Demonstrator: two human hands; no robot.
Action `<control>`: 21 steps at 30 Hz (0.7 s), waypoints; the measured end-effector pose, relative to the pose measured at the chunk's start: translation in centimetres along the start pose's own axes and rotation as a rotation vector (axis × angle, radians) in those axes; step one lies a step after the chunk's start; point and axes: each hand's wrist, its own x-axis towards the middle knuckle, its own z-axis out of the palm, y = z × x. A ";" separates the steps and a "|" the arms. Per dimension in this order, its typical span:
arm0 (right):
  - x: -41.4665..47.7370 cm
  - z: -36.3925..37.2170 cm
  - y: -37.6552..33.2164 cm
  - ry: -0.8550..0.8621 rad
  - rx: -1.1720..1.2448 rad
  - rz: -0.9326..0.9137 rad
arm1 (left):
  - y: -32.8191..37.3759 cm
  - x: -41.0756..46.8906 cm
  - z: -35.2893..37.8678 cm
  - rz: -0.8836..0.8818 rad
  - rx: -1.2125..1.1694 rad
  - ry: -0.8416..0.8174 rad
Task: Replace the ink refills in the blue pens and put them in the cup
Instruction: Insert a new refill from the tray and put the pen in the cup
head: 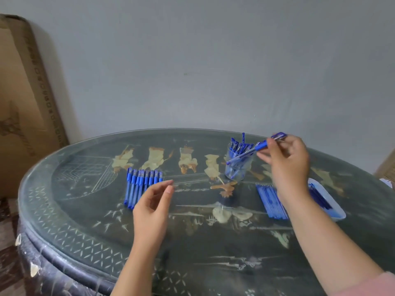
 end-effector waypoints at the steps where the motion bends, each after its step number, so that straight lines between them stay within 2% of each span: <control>1: 1.2 -0.2 0.0 0.059 -0.006 -0.038 | 0.1 0.7 -0.6 0.015 0.008 0.046; 4: 4.1 -0.4 0.2 0.205 -0.034 -0.132 | -0.1 2.6 -2.5 0.035 0.043 0.182; 7: 6.1 0.2 0.8 0.245 -0.130 -0.208 | -0.9 4.2 -4.5 0.032 0.136 0.278; 12: 8.4 1.7 3.3 0.141 -0.290 -0.225 | -1.7 5.7 -6.2 0.004 0.232 0.348; 18: 8.4 3.3 5.6 -0.038 -0.554 -0.195 | -2.1 5.8 -6.2 -0.050 0.308 0.330; 21: 8.5 3.6 6.5 -0.076 -0.634 -0.165 | -2.2 5.9 -6.4 -0.056 0.297 0.338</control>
